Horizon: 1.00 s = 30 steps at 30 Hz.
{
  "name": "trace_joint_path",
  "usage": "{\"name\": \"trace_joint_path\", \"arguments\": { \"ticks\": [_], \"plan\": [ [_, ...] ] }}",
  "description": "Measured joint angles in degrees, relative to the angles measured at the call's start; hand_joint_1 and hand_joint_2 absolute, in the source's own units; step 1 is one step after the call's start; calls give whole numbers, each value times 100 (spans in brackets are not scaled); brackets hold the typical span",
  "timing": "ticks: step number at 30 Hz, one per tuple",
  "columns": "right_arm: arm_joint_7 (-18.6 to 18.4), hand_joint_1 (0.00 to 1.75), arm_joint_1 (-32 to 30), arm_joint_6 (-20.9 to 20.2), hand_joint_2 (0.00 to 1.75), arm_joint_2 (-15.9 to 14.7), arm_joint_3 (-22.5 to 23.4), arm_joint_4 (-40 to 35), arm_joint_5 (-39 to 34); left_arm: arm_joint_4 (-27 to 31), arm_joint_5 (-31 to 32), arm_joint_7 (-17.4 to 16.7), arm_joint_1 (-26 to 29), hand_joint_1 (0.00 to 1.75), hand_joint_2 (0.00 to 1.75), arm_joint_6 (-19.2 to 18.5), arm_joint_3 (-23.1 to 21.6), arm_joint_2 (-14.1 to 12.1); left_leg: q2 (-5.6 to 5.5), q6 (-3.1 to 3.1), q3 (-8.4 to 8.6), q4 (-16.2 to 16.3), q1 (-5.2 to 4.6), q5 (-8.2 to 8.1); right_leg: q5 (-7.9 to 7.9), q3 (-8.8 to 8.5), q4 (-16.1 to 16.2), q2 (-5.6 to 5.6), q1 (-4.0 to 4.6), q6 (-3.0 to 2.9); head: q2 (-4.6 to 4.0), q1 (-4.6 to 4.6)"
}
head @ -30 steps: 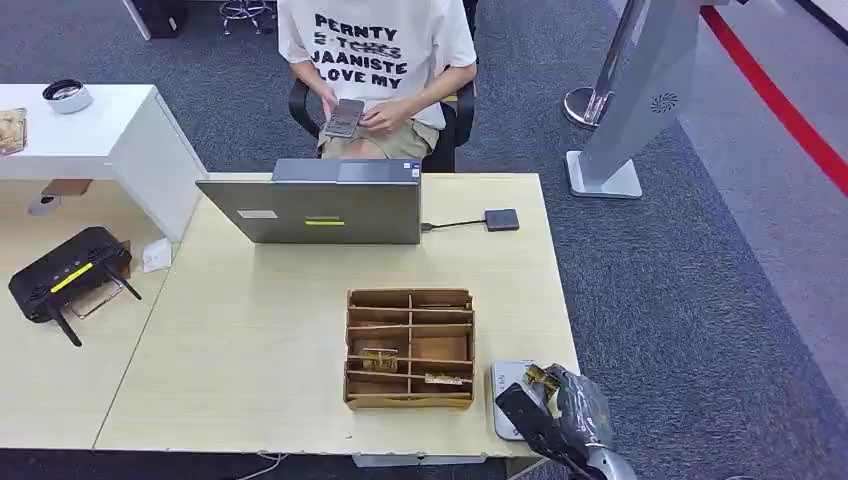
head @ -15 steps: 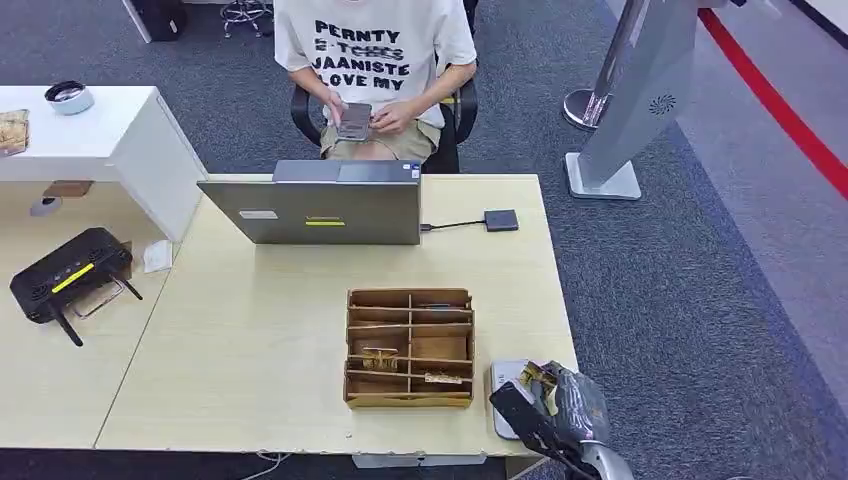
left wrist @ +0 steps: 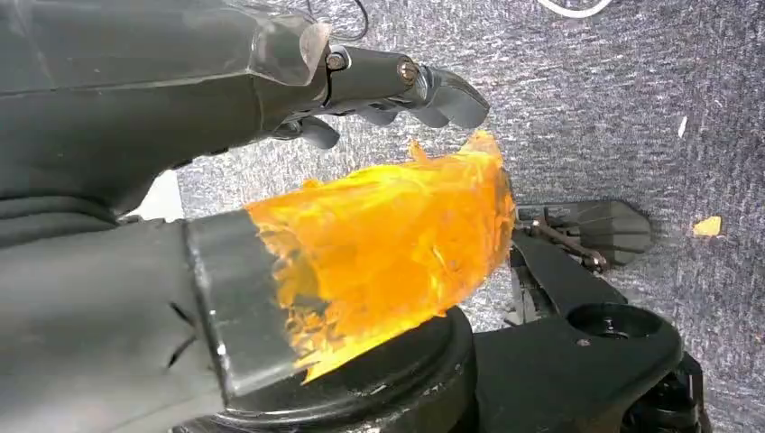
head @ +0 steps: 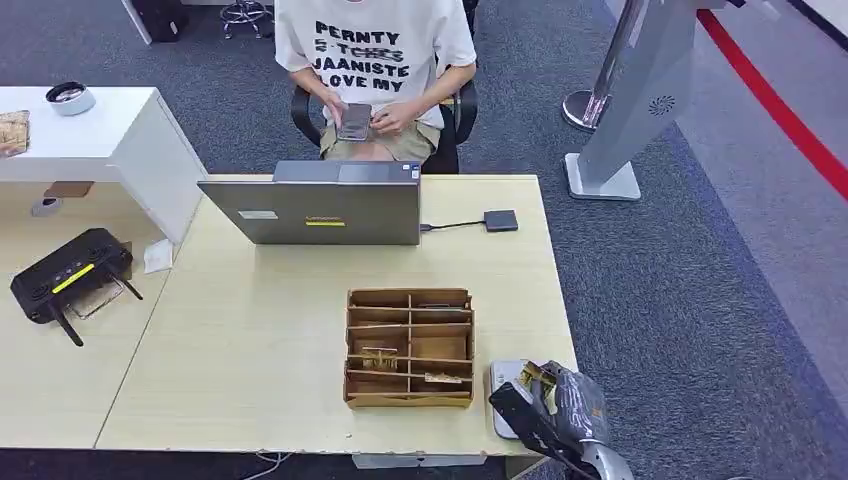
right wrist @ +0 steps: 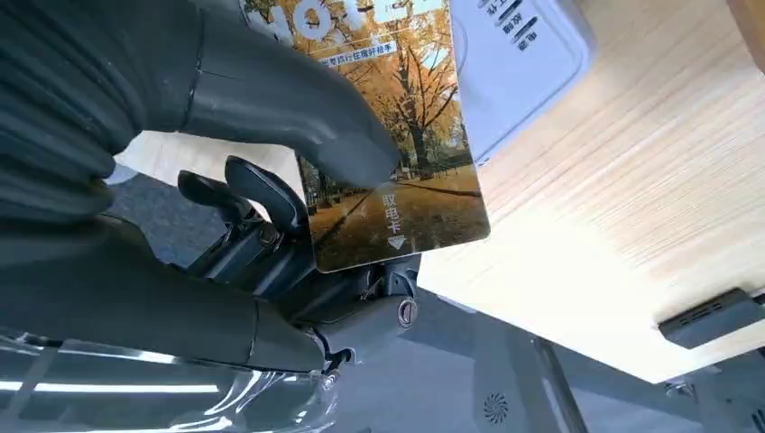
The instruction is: Pass the card to the sensor for recognition and then transmit it.
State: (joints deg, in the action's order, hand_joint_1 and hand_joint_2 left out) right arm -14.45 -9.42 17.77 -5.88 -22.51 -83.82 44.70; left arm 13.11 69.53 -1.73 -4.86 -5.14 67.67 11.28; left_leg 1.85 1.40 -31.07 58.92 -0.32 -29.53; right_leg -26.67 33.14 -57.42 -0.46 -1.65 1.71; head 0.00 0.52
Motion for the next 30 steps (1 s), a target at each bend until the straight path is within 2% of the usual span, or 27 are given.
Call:
{"name": "trace_joint_path", "arguments": {
  "ticks": [30],
  "plan": [
    [0,175,7,9,175,-31,0,11,0,0,9,-4,2,0,0,0,0,-2,0,0,3,0,0,0,0,-5,1,0,0,0,0,0]
  ]
}}
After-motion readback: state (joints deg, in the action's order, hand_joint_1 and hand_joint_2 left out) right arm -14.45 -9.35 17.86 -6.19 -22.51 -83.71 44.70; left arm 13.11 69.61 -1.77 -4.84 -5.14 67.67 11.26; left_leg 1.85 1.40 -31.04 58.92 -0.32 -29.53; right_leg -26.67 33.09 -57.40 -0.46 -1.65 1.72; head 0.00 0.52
